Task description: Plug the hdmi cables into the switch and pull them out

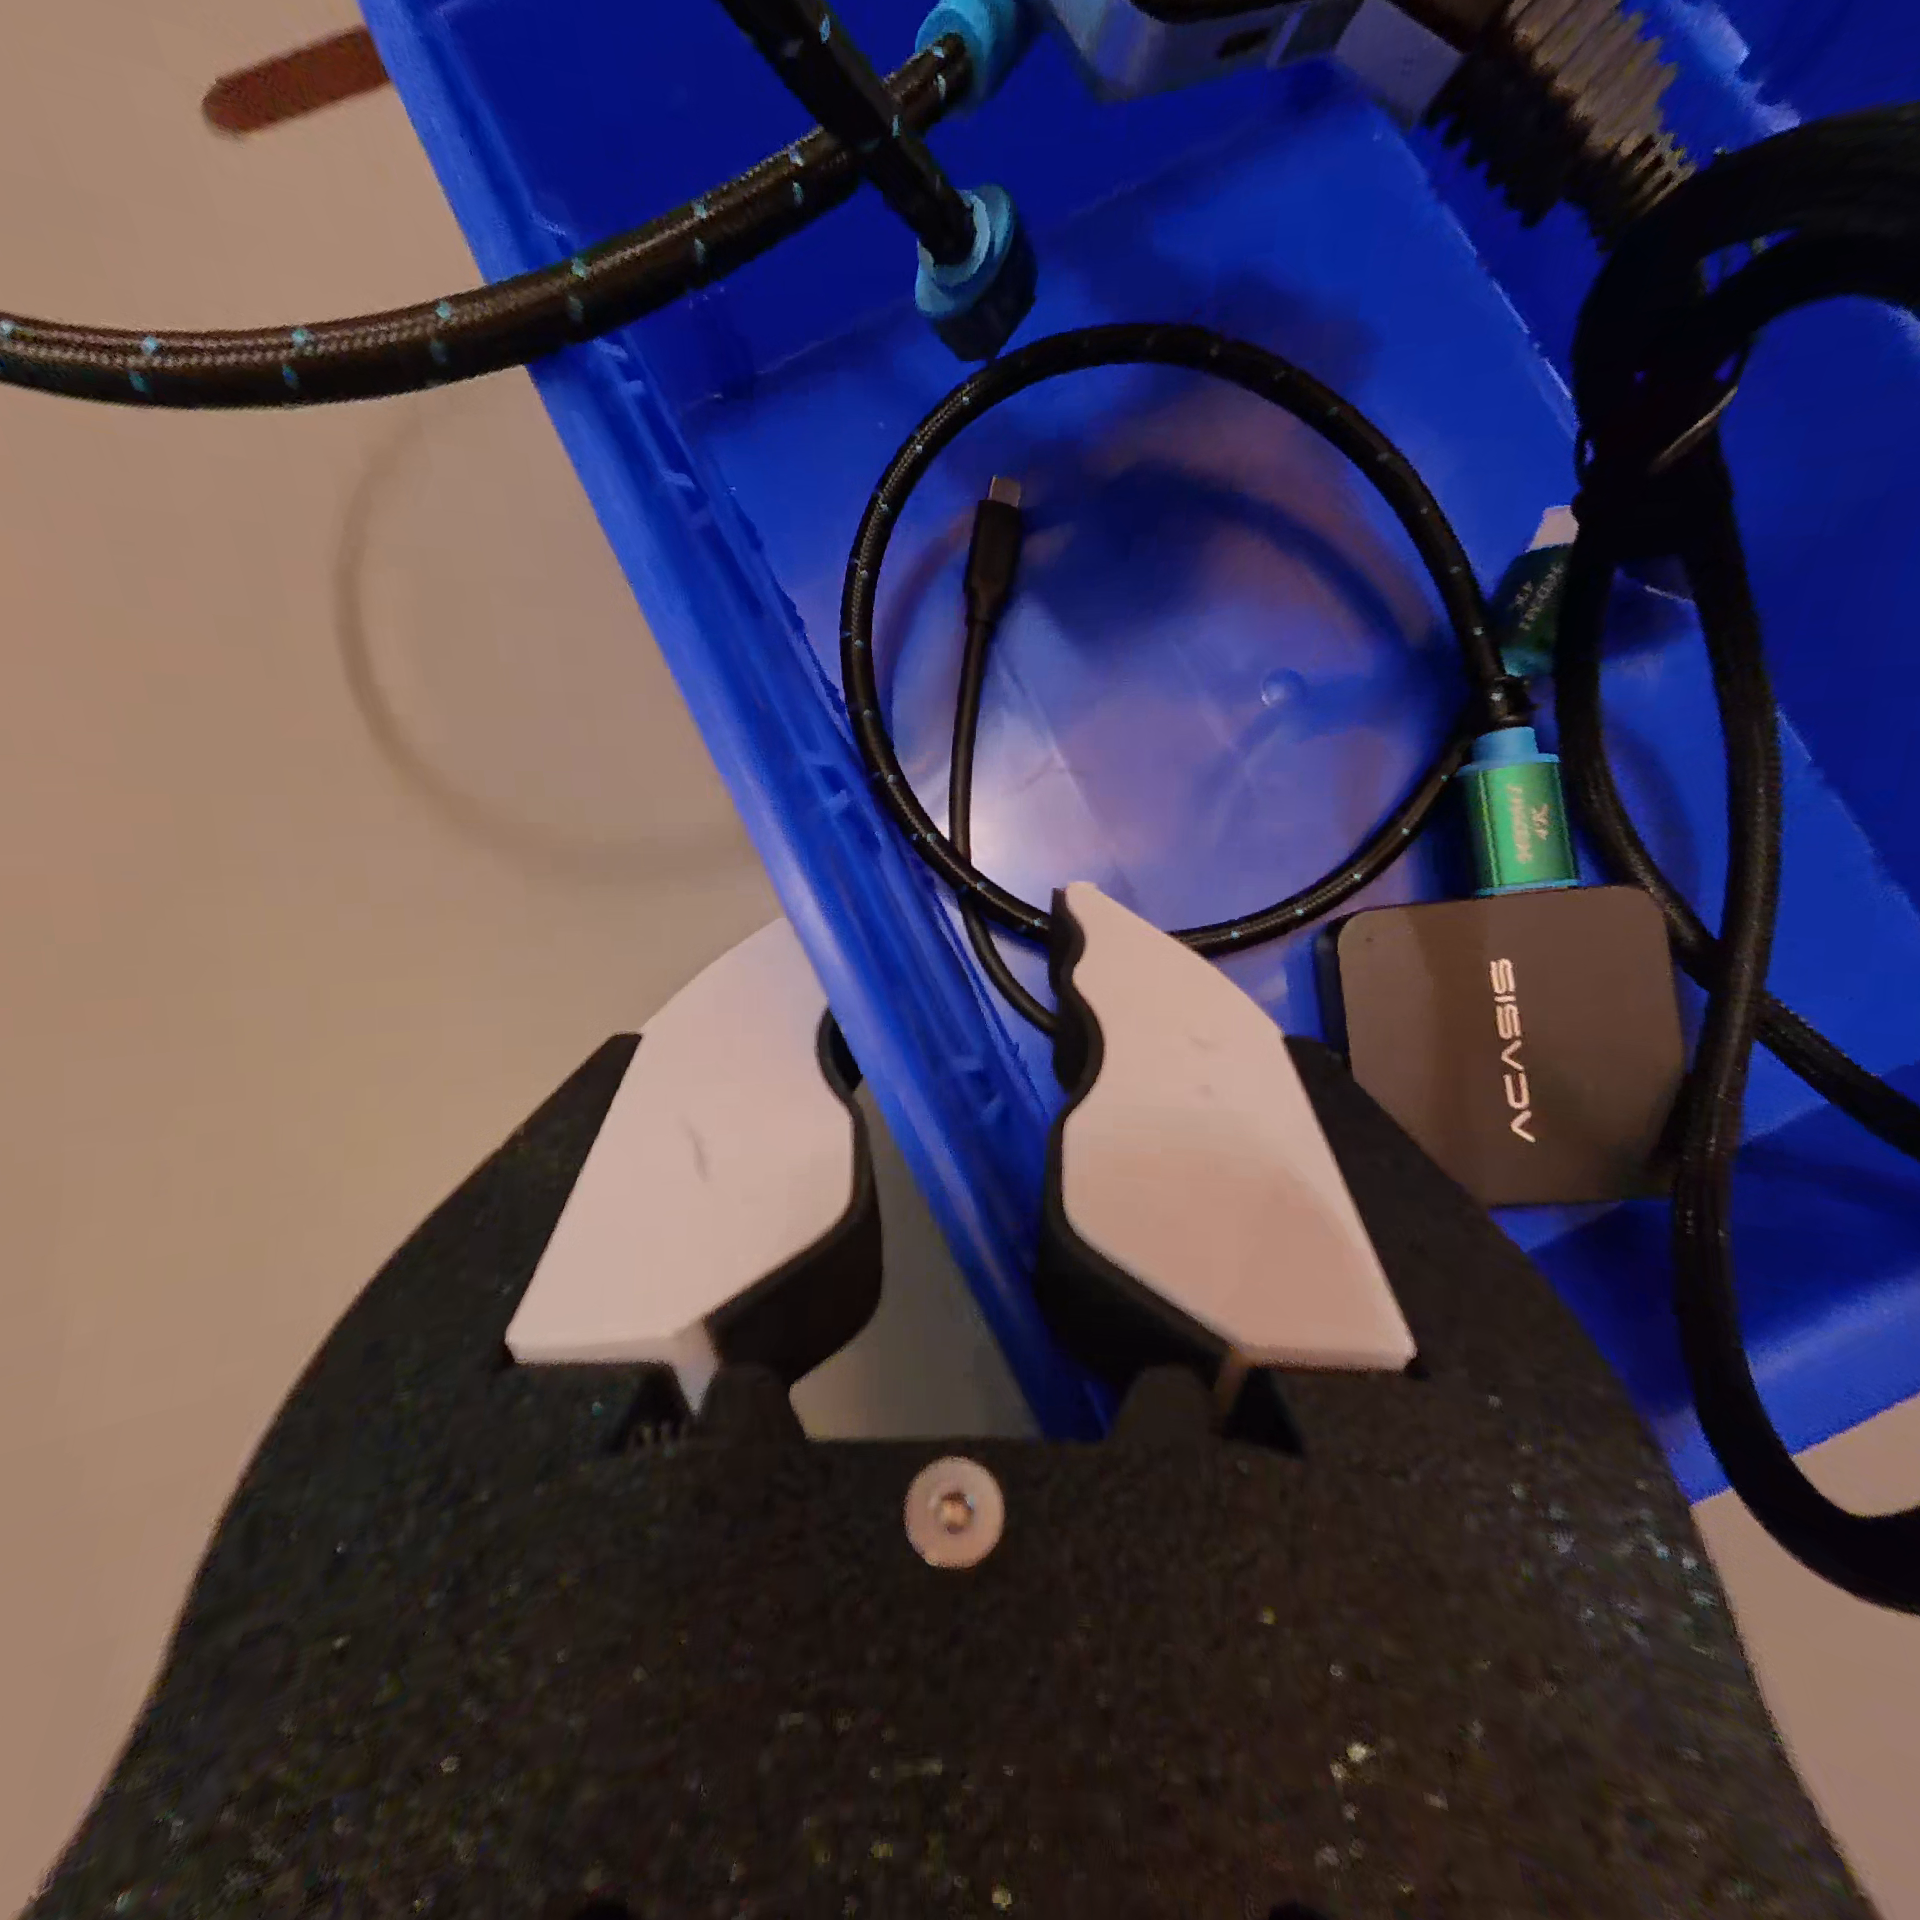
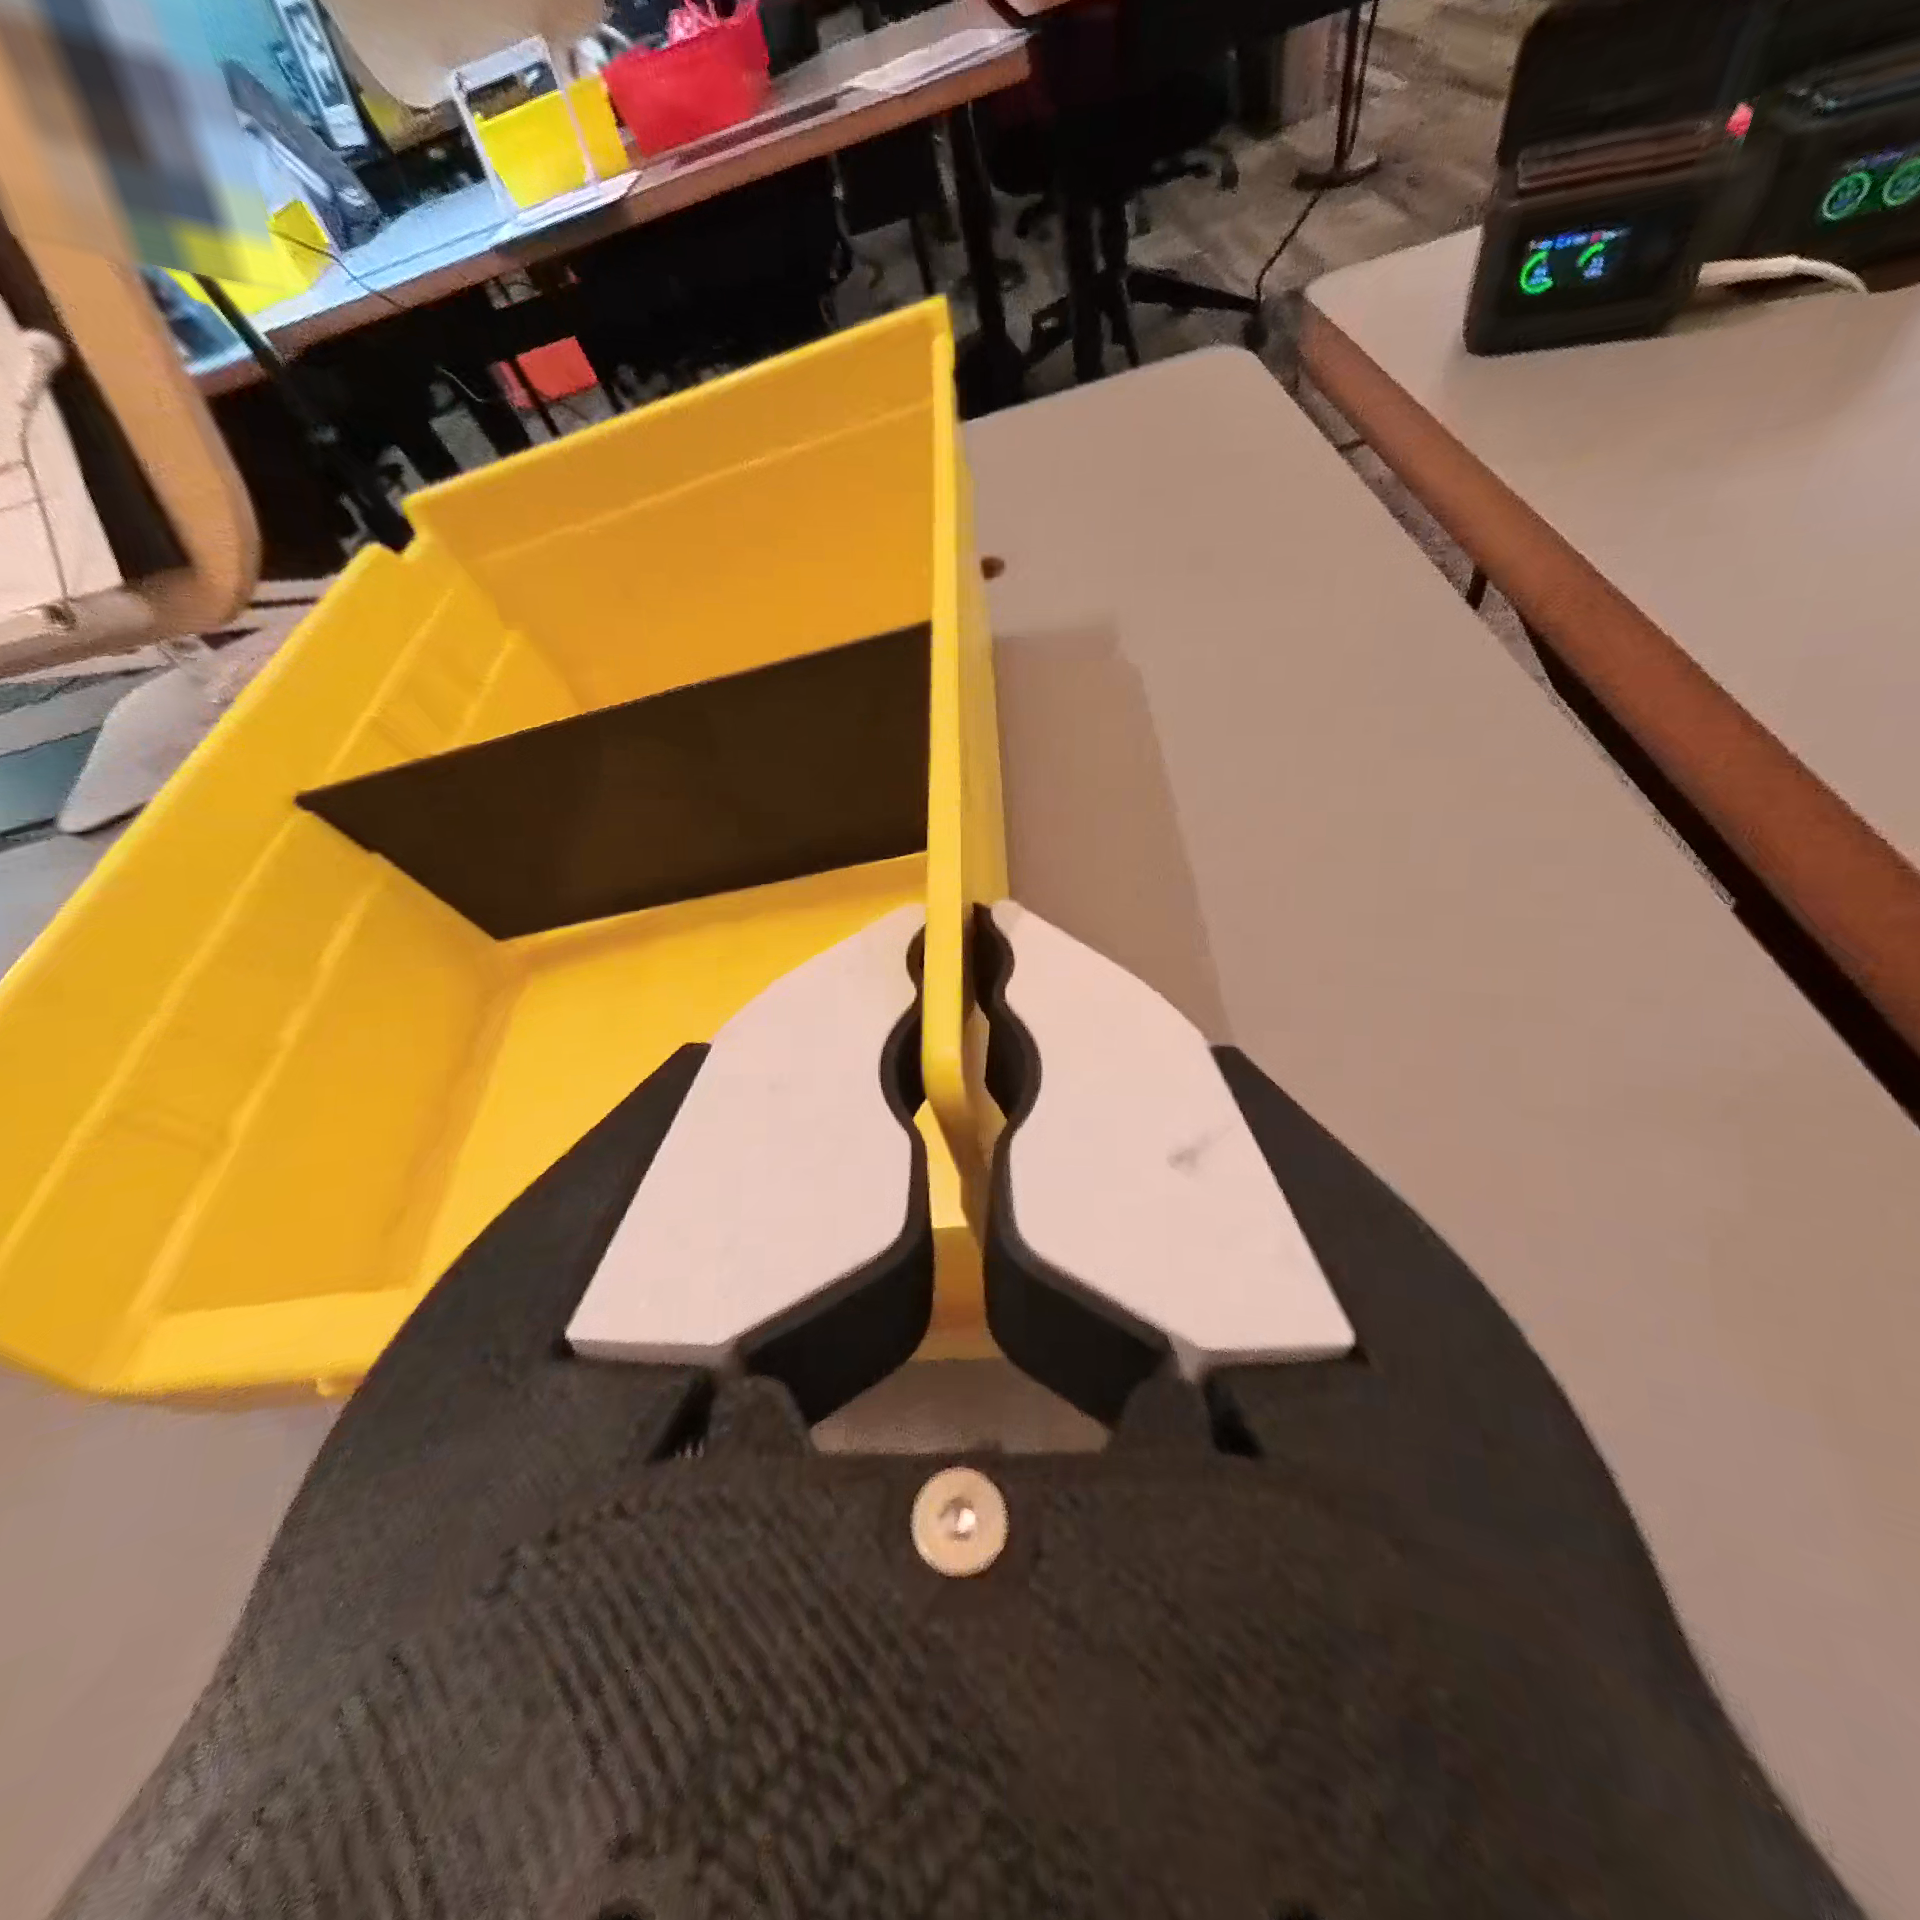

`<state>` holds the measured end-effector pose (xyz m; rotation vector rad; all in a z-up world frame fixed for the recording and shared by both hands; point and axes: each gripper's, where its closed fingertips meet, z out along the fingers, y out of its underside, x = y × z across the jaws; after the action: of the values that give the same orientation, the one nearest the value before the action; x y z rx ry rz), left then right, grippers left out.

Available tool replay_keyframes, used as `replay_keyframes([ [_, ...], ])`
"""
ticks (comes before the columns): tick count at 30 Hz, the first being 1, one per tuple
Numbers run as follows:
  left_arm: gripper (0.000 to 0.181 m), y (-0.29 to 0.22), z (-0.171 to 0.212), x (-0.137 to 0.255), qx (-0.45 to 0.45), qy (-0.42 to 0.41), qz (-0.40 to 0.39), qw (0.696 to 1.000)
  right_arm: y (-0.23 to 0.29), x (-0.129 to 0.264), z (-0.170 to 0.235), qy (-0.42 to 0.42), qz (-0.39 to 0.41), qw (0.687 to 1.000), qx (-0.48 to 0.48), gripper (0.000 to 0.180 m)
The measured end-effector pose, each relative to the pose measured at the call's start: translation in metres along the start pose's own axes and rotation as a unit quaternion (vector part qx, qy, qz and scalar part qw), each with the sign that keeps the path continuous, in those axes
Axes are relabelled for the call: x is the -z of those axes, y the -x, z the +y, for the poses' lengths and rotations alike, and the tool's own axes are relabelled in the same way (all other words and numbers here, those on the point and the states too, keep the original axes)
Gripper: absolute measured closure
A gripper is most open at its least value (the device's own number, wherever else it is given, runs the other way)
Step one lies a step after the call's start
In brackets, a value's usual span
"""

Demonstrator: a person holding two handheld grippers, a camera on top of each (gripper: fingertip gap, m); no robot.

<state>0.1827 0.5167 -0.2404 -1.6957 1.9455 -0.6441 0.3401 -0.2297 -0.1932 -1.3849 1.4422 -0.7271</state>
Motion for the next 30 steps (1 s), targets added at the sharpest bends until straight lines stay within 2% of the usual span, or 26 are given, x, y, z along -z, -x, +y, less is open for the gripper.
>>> replay_keyframes([
  [5,0.148,0.009,-0.032,-0.024,-0.019,-0.018,0.003,1.0,-0.006,-0.005,0.005,-0.014,0.013,1.0,-0.024,0.174],
  [12,0.142,0.015,-0.044,-0.033,-0.021,-0.018,-0.012,1.0,-0.003,-0.003,0.004,-0.037,-0.007,0.999,-0.026,0.171],
  [14,0.136,0.02,-0.043,-0.033,-0.017,-0.016,-0.038,0.999,-0.002,-0.003,0.003,-0.036,-0.006,0.999,-0.007,0.169],
  [18,0.122,0.029,-0.044,-0.03,-0.021,-0.014,-0.09,0.996,0.002,0.008,-0.011,-0.048,0.018,0.996,0.07,0.15],
  [20,0.114,0.034,-0.051,-0.022,-0.05,-0.019,-0.121,0.991,0.006,0.017,-0.023,-0.066,0.033,0.992,0.105,0.137],
  [22,0.11,0.039,-0.066,-0.006,-0.102,-0.03,-0.184,0.977,0.01,0.027,-0.036,-0.086,0.047,0.987,0.128,0.131],
  [26,0.118,0.029,-0.084,0.022,-0.239,0.003,-0.275,0.931,0.027,0.044,-0.057,-0.124,0.038,0.98,0.154,0.128],
  [28,0.12,0.018,-0.074,0.022,-0.262,0.057,-0.261,0.927,0.037,0.048,-0.061,-0.131,0.025,0.979,0.157,0.128],
  [30,0.121,0.0,-0.063,0.019,-0.246,0.086,-0.21,0.942,0.046,0.05,-0.064,-0.135,0.01,0.978,0.162,0.128],
])
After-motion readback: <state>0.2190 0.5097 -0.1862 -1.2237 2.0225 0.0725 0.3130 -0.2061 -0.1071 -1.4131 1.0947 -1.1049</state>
